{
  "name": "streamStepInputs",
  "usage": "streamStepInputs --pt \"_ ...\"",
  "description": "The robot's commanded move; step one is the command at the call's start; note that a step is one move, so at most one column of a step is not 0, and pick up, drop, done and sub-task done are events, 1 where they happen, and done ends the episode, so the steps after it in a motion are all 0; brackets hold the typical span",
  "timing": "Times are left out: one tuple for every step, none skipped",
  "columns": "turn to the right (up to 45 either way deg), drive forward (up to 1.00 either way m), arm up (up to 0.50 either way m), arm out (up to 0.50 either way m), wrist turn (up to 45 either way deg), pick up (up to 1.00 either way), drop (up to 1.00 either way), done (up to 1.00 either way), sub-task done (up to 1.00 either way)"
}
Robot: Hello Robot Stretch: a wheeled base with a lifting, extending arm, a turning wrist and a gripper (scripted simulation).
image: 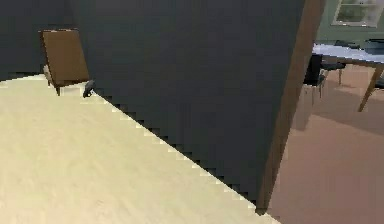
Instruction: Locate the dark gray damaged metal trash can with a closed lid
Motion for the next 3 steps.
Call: streamStepInputs --pt "0.0 0.7 0.0 0.0 0.0 0.0 0.0 0.0 0.0" --pt "-42.0 0.0 0.0 0.0 0.0 0.0 0.0 0.0 0.0" --pt "0.0 0.75 0.0 0.0 0.0 0.0 0.0 0.0 0.0"
